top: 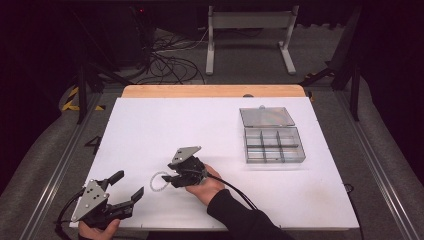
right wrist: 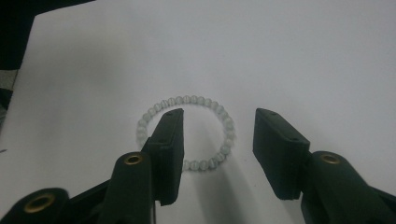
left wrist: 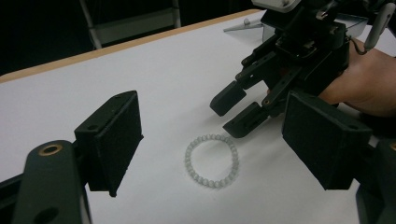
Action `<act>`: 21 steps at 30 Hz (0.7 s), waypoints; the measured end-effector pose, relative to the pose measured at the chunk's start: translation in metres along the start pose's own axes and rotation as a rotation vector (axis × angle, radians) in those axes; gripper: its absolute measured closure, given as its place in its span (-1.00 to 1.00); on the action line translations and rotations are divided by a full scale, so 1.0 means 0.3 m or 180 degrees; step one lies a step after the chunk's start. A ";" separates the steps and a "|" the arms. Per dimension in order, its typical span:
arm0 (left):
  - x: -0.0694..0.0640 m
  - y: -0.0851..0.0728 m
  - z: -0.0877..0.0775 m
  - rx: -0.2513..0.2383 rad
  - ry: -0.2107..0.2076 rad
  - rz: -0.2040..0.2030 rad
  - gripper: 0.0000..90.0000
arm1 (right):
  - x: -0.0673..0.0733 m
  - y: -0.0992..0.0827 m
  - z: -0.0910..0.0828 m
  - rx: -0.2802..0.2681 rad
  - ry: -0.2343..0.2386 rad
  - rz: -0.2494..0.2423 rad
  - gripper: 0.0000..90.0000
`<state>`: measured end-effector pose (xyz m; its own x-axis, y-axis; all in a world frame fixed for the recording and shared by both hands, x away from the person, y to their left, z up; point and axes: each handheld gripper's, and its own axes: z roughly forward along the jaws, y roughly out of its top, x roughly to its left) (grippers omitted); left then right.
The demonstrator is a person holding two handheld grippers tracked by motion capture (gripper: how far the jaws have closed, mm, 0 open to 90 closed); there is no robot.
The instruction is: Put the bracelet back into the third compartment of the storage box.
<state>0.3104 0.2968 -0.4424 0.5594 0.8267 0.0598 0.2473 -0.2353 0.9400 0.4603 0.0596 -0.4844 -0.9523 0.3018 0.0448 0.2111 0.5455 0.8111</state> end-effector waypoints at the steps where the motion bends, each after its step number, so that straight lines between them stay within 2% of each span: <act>1: 0.000 0.000 0.000 0.0005 -0.0004 0.0000 -0.54 | -0.001 0.000 0.005 0.0009 0.0002 0.0008 0.21; 13: 0.000 0.000 0.004 0.0024 -0.0014 0.0018 -0.54 | -0.011 -0.006 0.048 0.0156 -0.0108 0.0002 0.47; 21: 0.001 -0.002 0.007 0.0052 -0.0021 0.0007 -0.54 | -0.004 -0.005 0.060 0.0234 -0.0145 -0.0012 0.73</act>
<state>0.3123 0.2962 -0.4436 0.5650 0.8229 0.0596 0.2588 -0.2454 0.9343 0.4652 0.0725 -0.4964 -0.9425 0.3339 0.0140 0.2247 0.6021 0.7662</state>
